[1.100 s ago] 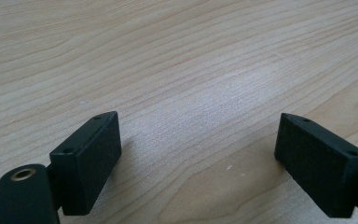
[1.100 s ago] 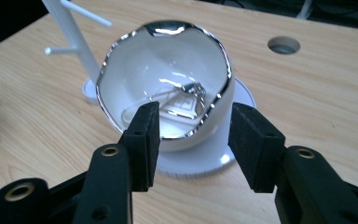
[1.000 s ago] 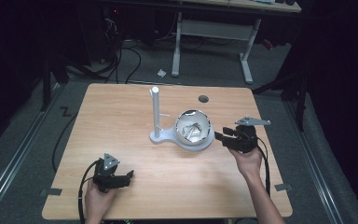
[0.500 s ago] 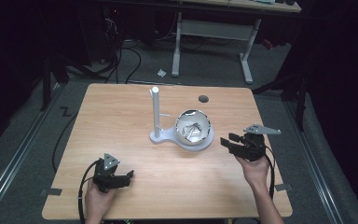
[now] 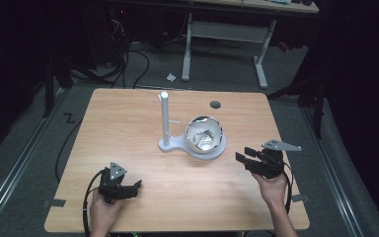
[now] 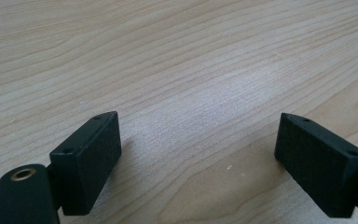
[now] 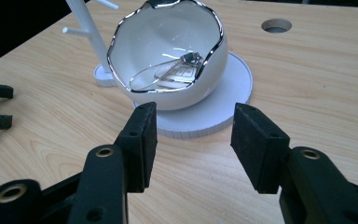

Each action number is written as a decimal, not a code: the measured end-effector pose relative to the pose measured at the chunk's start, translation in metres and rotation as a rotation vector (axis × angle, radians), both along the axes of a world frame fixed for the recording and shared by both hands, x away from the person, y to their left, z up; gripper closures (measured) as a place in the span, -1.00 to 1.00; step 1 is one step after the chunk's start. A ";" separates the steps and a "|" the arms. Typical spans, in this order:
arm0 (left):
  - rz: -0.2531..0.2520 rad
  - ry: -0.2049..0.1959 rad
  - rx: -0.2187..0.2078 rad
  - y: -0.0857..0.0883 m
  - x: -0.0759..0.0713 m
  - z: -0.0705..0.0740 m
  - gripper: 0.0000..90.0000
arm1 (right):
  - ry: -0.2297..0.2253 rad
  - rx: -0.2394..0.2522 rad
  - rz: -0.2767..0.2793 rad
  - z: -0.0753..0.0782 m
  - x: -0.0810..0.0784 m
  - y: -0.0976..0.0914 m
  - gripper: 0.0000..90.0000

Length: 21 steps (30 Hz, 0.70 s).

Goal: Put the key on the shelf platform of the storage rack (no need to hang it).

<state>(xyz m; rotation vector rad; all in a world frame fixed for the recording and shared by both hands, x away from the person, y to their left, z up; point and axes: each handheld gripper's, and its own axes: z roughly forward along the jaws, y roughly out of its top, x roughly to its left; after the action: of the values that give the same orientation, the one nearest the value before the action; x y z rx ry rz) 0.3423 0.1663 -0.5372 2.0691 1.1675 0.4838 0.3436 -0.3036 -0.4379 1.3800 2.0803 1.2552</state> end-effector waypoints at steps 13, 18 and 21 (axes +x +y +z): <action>0.000 0.000 0.001 0.000 0.000 0.000 -0.67 | 0.044 0.036 0.011 -0.029 -0.013 0.001 0.10; 0.000 0.000 0.001 0.000 0.000 0.000 -0.67 | 0.051 0.028 0.021 -0.040 -0.015 0.004 0.09; 0.000 0.000 0.001 0.000 0.000 0.000 -0.67 | 0.057 0.015 0.031 -0.047 -0.015 0.008 0.09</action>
<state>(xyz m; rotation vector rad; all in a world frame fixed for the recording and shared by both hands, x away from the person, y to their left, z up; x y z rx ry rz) 0.3423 0.1663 -0.5372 2.0698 1.1669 0.4842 0.3285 -0.2956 -0.4847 1.4111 2.1423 1.2602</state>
